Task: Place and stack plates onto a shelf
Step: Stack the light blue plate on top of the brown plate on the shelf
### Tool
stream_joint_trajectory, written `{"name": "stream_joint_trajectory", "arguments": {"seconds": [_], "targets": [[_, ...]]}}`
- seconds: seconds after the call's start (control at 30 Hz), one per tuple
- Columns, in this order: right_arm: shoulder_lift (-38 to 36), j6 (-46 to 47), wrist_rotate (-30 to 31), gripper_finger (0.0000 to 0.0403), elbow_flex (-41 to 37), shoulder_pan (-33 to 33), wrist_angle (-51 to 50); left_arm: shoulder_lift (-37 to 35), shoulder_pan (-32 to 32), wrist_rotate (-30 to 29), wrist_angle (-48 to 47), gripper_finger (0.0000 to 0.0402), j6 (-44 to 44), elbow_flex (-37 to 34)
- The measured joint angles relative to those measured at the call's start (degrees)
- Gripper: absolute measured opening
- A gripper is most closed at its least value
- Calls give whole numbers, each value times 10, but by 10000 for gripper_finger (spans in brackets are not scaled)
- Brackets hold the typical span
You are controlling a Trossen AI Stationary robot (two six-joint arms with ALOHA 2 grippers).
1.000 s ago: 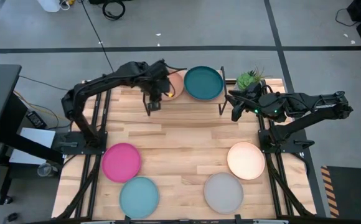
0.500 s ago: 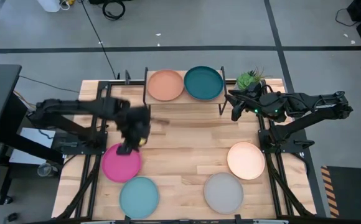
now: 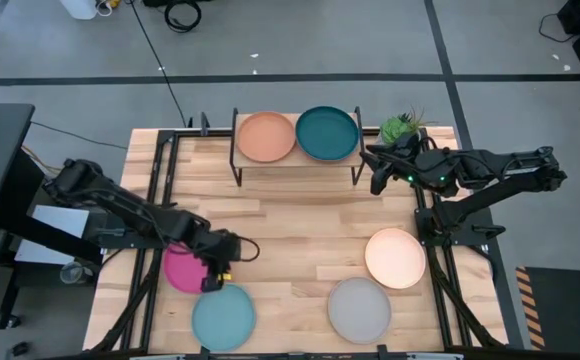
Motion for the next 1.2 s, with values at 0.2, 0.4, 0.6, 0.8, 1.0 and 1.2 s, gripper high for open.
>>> {"name": "stream_joint_trajectory", "arguments": {"seconds": [0.2,0.4,0.6,0.8,1.0,1.2], "targets": [[11,1,-3,132,0,0,6,45,-36,-29,138,109,-4,-47],[21,1,-16,132,0,0,8,101,-66,-48,182,109,10,-50],[21,1,-27,132,0,0,8,143,-97,-55,186,101,14,-48],[21,0,-31,132,0,0,7,138,-108,-69,182,16,4,-49],[21,-1,-31,132,0,0,7,125,-78,-45,135,14,6,-13],[21,-6,-31,132,0,0,6,75,21,-40,5,14,90,84]]}}
